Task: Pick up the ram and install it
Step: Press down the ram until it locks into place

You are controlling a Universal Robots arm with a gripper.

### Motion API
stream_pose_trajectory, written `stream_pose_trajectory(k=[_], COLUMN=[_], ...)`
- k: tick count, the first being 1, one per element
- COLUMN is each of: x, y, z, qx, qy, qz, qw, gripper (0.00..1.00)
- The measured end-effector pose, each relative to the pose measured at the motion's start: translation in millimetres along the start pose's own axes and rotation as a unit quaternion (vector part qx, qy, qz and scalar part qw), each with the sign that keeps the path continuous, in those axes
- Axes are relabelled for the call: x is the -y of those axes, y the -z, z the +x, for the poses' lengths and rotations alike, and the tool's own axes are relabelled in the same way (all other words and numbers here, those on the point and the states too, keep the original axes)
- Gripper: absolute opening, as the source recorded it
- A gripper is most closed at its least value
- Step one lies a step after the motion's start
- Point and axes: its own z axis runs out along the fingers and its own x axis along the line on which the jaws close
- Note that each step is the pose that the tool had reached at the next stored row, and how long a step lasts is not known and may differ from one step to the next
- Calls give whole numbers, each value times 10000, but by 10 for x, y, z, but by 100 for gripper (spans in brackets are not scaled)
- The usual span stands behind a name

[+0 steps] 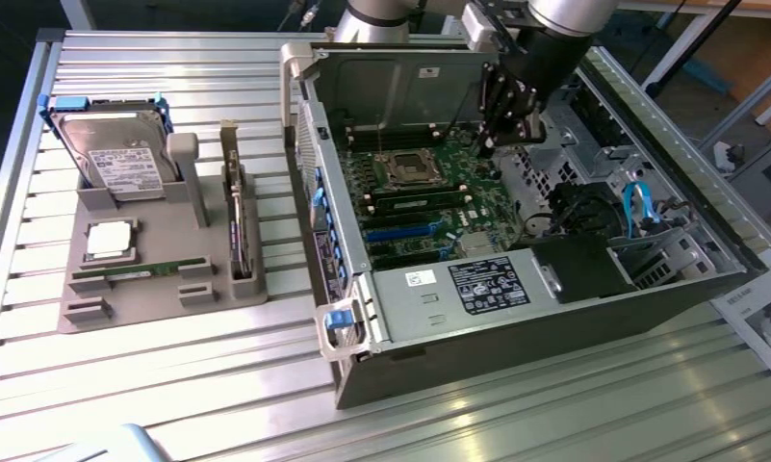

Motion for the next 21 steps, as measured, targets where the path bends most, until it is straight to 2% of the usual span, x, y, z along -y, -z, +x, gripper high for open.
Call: stream_pose_trajectory(k=[4,14,21], x=[7,16,18], y=[-153,-356,-397], z=[2,4,4], qx=[0,-4,-9], qy=[0,112,212], qz=[0,-1,-1], qw=[10000,9999,9998], gripper=[10,10,10])
